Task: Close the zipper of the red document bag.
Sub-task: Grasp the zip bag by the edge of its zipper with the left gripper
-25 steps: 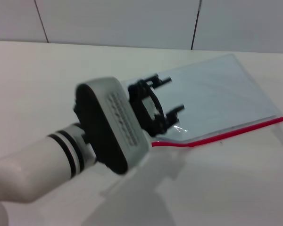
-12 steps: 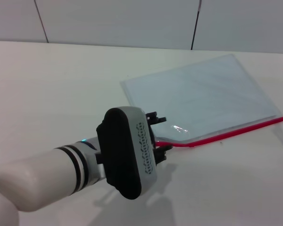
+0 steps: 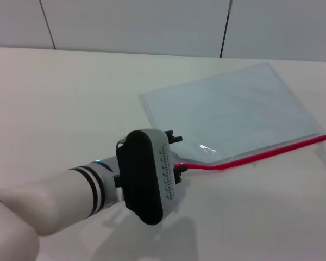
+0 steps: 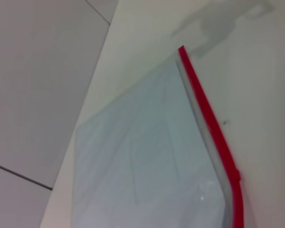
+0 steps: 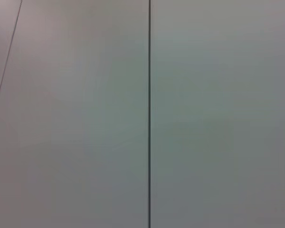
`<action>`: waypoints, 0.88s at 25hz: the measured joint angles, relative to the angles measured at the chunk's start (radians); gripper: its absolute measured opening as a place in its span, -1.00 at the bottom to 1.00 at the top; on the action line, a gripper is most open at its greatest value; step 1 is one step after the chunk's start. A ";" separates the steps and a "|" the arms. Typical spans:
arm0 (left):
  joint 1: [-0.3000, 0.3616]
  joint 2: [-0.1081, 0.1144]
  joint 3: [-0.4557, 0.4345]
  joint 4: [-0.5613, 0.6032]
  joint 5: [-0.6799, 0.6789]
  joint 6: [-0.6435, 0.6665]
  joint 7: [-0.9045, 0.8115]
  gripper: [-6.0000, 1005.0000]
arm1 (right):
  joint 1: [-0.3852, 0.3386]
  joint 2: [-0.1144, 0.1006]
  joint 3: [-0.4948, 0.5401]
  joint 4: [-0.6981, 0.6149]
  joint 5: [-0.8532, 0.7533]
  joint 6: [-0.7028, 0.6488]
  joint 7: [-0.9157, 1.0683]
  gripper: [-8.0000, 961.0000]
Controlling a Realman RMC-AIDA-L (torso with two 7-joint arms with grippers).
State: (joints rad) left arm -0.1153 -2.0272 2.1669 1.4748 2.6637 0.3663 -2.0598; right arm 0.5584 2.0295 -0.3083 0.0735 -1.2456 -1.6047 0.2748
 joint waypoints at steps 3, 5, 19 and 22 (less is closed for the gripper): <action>-0.020 0.000 0.011 -0.037 0.000 -0.025 0.003 0.21 | -0.001 0.000 0.000 0.000 0.000 -0.004 0.000 0.81; -0.030 0.000 0.017 -0.054 -0.002 -0.025 0.000 0.21 | -0.002 0.000 0.000 0.000 0.000 -0.005 0.000 0.81; -0.036 0.001 0.060 -0.053 -0.004 -0.024 -0.005 0.19 | -0.006 0.000 0.000 0.000 0.000 -0.006 0.001 0.81; -0.039 0.001 0.047 -0.070 -0.004 -0.026 -0.006 0.19 | -0.007 0.000 0.000 0.000 0.000 -0.006 0.001 0.81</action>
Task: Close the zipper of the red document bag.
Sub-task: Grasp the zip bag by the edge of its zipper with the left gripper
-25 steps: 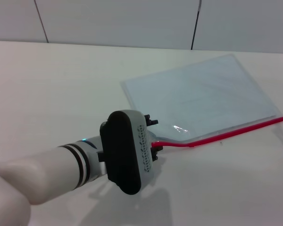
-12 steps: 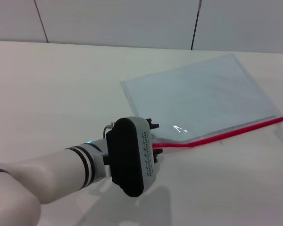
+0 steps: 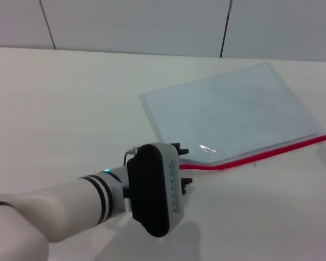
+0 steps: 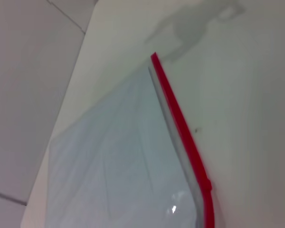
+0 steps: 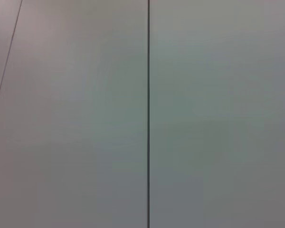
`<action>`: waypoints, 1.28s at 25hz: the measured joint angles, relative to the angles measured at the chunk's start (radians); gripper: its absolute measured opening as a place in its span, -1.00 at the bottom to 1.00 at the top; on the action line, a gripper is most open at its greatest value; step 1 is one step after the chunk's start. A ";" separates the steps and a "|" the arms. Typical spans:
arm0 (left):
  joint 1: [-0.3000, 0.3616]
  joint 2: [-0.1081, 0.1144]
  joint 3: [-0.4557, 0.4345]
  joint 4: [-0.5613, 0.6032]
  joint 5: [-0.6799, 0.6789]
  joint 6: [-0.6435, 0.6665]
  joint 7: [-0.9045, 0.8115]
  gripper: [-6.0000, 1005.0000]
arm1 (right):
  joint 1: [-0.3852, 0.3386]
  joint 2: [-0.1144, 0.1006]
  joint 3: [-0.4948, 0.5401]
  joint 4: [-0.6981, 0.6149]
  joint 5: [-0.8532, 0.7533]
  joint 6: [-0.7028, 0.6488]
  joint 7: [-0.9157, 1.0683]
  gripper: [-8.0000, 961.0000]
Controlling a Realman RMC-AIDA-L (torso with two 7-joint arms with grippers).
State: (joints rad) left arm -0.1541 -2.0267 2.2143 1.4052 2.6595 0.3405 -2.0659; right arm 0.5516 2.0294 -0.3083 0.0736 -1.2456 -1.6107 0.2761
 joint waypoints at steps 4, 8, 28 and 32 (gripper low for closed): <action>-0.013 0.000 -0.015 -0.039 -0.002 -0.034 0.002 0.18 | -0.001 0.000 0.000 0.000 0.000 0.000 0.000 0.81; -0.049 0.001 -0.013 -0.131 -0.007 -0.149 0.000 0.18 | -0.001 0.000 0.000 0.000 0.000 0.000 0.001 0.80; -0.226 -0.004 0.086 -0.387 -0.164 -0.364 -0.006 0.16 | 0.007 0.002 0.000 0.008 0.000 -0.015 0.002 0.80; -0.248 -0.004 0.112 -0.429 -0.210 -0.429 -0.006 0.15 | 0.008 0.002 0.000 0.008 -0.001 -0.019 0.002 0.80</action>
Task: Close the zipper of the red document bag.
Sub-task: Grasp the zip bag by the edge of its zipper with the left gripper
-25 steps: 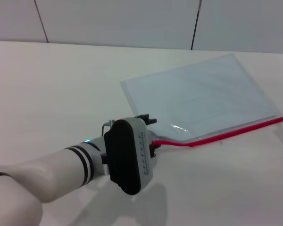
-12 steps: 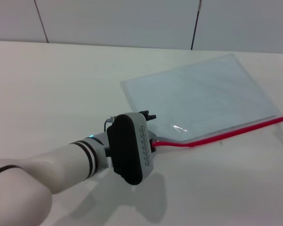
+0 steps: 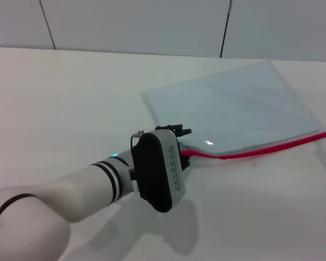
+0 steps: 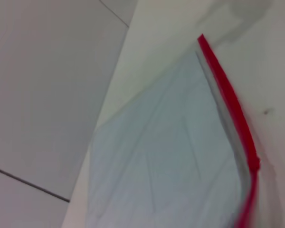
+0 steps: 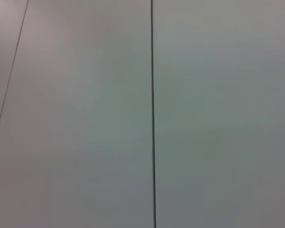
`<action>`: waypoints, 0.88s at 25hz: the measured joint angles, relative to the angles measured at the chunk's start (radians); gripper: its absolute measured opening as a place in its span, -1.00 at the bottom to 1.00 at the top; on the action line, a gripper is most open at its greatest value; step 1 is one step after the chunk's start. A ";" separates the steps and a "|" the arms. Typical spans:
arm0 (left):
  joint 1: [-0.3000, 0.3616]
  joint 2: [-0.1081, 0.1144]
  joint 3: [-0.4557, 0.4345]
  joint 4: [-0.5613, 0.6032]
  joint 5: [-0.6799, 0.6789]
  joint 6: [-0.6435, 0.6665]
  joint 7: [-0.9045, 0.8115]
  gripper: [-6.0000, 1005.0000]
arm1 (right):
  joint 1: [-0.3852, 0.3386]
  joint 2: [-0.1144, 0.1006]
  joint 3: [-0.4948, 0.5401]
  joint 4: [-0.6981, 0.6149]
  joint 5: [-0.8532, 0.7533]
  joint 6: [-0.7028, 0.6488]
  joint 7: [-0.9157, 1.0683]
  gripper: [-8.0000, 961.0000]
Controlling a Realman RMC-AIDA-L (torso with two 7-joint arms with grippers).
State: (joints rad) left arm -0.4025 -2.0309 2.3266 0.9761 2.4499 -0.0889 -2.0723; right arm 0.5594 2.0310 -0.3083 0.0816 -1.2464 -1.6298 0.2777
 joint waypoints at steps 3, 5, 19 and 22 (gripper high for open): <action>0.000 -0.001 0.017 -0.023 -0.007 -0.066 0.000 0.05 | -0.002 0.000 0.000 0.000 0.000 -0.016 0.000 0.80; 0.005 -0.002 0.031 -0.037 -0.008 -0.117 0.000 -0.15 | -0.007 0.000 0.000 0.000 0.000 -0.029 0.000 0.80; 0.034 0.001 0.077 -0.071 -0.034 -0.317 0.001 -0.83 | 0.000 -0.004 -0.054 -0.037 -0.088 -0.037 0.002 0.79; 0.048 0.003 0.081 -0.070 -0.034 -0.366 0.006 -0.89 | 0.006 -0.005 -0.094 -0.104 -0.191 -0.021 -0.008 0.79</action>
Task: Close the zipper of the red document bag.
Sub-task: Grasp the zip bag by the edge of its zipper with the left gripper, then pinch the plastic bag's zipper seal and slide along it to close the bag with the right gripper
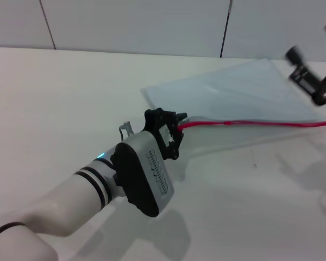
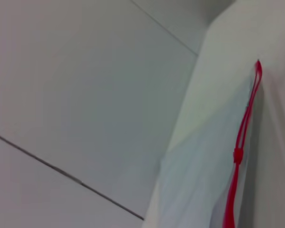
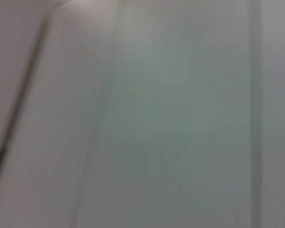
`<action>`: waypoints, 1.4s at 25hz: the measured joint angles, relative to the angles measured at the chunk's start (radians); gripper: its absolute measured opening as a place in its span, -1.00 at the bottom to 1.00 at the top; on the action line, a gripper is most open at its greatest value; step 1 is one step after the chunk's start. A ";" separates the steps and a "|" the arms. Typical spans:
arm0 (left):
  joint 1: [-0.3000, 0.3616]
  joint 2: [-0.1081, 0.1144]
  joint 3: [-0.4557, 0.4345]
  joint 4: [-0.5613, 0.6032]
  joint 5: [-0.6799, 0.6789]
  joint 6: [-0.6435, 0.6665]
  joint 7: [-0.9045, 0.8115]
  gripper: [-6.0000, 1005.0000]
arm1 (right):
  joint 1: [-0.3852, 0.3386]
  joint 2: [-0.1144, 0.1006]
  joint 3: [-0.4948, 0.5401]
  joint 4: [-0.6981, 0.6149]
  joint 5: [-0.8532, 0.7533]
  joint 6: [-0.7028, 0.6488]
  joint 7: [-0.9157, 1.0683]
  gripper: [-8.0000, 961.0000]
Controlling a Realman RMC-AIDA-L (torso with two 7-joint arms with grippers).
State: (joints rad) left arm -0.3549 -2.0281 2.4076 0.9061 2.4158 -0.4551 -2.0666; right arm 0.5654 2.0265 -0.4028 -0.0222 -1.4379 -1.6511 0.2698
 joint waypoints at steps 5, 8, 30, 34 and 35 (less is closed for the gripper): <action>0.011 0.003 0.011 0.009 0.003 -0.039 -0.005 -0.89 | 0.014 0.001 -0.031 -0.057 -0.166 0.036 -0.126 0.79; 0.014 0.003 0.011 0.011 0.005 -0.040 -0.005 -0.89 | 0.034 0.004 -0.032 -0.051 -0.241 0.074 -0.241 0.79; 0.028 0.008 0.047 0.009 0.007 -0.106 0.003 -0.89 | 0.116 0.008 -0.018 0.083 -0.351 0.428 -0.609 0.69; 0.028 0.010 0.051 0.009 0.007 -0.106 0.003 -0.89 | 0.107 0.008 0.019 0.094 -0.350 0.436 -0.676 0.51; 0.028 0.010 0.054 0.010 0.008 -0.106 0.003 -0.89 | 0.104 0.008 0.028 0.096 -0.350 0.441 -0.686 0.47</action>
State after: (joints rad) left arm -0.3266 -2.0185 2.4616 0.9156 2.4240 -0.5616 -2.0633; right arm 0.6695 2.0341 -0.3751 0.0734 -1.7878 -1.2101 -0.4158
